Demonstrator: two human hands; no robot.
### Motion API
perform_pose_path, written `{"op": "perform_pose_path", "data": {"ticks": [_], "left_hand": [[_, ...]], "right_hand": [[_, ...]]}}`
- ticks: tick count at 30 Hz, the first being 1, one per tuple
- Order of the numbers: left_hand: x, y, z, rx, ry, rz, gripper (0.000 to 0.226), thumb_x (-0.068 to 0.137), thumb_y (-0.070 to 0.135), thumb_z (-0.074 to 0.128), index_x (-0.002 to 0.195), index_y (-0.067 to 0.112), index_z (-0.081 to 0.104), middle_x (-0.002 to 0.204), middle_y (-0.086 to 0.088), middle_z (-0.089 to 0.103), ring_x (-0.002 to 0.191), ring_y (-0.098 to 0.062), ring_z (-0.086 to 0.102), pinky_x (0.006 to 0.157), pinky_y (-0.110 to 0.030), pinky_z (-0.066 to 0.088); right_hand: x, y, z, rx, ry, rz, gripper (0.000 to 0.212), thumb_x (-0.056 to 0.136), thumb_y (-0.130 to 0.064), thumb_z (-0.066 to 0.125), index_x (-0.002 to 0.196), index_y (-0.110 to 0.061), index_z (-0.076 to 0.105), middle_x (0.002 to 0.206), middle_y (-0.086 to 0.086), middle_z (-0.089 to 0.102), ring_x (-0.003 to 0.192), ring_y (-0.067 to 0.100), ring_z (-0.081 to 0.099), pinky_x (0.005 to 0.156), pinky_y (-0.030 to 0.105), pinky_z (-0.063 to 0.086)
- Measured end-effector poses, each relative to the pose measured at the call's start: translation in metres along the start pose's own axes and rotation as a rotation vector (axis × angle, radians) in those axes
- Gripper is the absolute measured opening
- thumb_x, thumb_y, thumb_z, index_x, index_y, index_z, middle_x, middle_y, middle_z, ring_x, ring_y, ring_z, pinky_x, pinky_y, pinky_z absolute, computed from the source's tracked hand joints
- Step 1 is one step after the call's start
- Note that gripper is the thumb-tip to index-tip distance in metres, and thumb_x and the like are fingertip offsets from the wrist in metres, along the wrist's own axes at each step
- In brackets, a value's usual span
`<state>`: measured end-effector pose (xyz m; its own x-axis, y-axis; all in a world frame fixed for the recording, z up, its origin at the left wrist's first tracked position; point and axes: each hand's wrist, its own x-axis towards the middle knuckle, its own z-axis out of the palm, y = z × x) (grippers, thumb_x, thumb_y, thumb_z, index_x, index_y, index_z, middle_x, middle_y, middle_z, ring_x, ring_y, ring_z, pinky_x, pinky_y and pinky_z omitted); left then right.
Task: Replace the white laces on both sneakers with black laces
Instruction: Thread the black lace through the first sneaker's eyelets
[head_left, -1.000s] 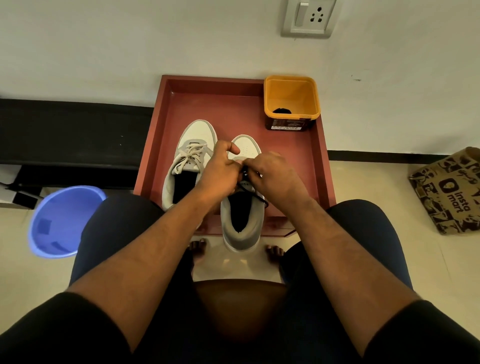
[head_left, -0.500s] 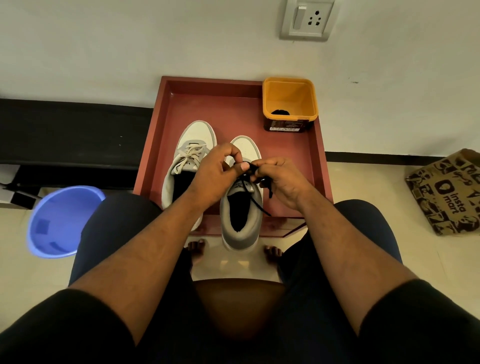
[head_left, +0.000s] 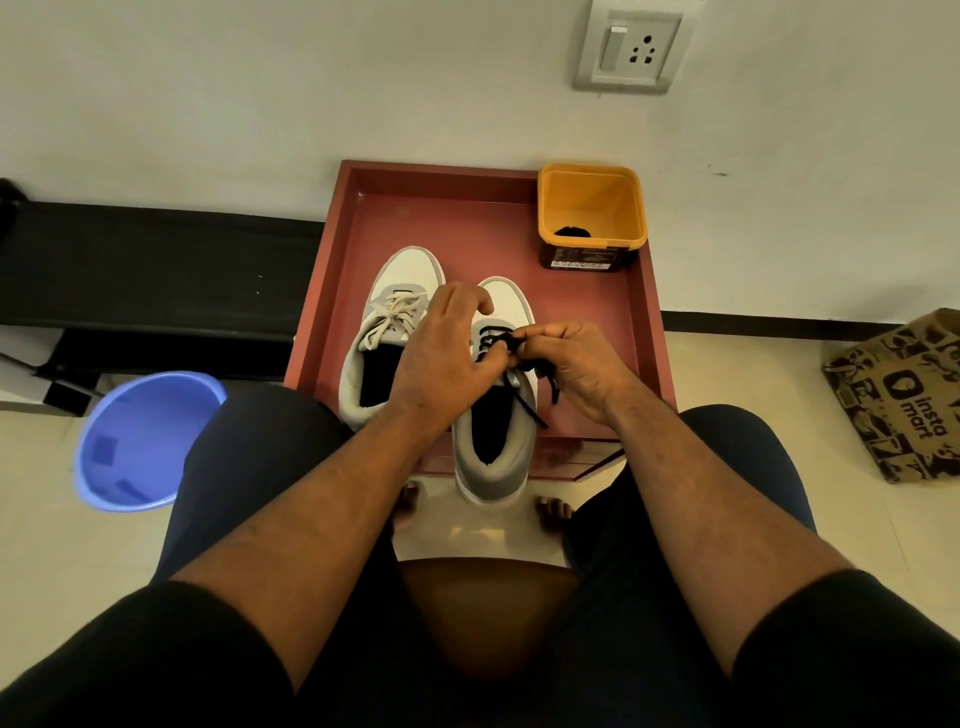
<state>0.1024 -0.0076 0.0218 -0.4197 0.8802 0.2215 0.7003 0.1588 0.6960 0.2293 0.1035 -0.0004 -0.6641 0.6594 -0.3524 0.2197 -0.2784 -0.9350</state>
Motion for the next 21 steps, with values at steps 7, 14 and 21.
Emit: {"op": "perform_pose_path", "data": {"ticks": [7,14,21], "left_hand": [[0.003,0.006,-0.005,0.318,-0.113,0.257,0.013,0.082,-0.004,0.055,0.089,0.006,0.059,0.08,-0.011,0.063,0.063,-0.034,0.056,0.057,-0.035,0.035],[0.001,-0.008,-0.001,0.16,-0.114,0.091,0.033,0.079,0.016,0.049,0.098,0.015,0.076,0.126,-0.003,0.064,0.107,-0.03,0.057,0.09,-0.051,0.046],[0.006,-0.007,-0.002,0.221,-0.16,0.089,0.026,0.092,0.034,0.058,0.095,0.013,0.075,0.129,-0.002,0.062,0.111,-0.028,0.056,0.091,-0.052,0.045]], "right_hand": [[0.001,0.0,0.002,-0.001,-0.041,0.022,0.02,0.071,-0.008,0.055,0.078,-0.004,0.074,0.067,0.018,0.066,0.07,0.026,0.058,0.075,0.039,0.045],[0.0,-0.002,0.001,0.214,-0.077,0.062,0.017,0.077,-0.002,0.051,0.08,0.001,0.067,0.063,0.014,0.06,0.062,0.02,0.054,0.068,0.031,0.044],[-0.001,-0.002,0.004,0.211,-0.064,0.059,0.018,0.077,-0.005,0.055,0.087,0.001,0.069,0.075,0.016,0.063,0.07,0.022,0.057,0.071,0.031,0.044]]}}
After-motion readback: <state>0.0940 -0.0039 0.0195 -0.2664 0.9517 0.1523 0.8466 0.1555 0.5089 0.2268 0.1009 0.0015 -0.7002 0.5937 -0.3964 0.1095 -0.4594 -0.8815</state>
